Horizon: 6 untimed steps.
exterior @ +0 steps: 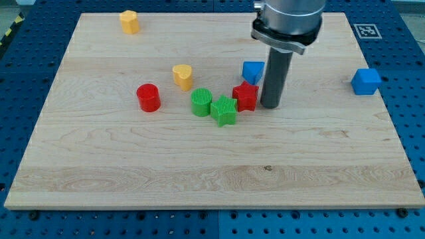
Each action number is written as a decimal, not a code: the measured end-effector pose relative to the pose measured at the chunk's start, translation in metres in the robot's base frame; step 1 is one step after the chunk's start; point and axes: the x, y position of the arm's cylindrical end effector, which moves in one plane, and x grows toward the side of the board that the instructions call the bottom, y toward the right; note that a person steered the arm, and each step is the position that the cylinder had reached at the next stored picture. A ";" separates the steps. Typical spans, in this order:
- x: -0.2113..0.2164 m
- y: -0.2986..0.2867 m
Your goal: Place the cube parallel to the triangle
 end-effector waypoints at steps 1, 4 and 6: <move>0.013 0.087; -0.010 0.235; -0.036 0.182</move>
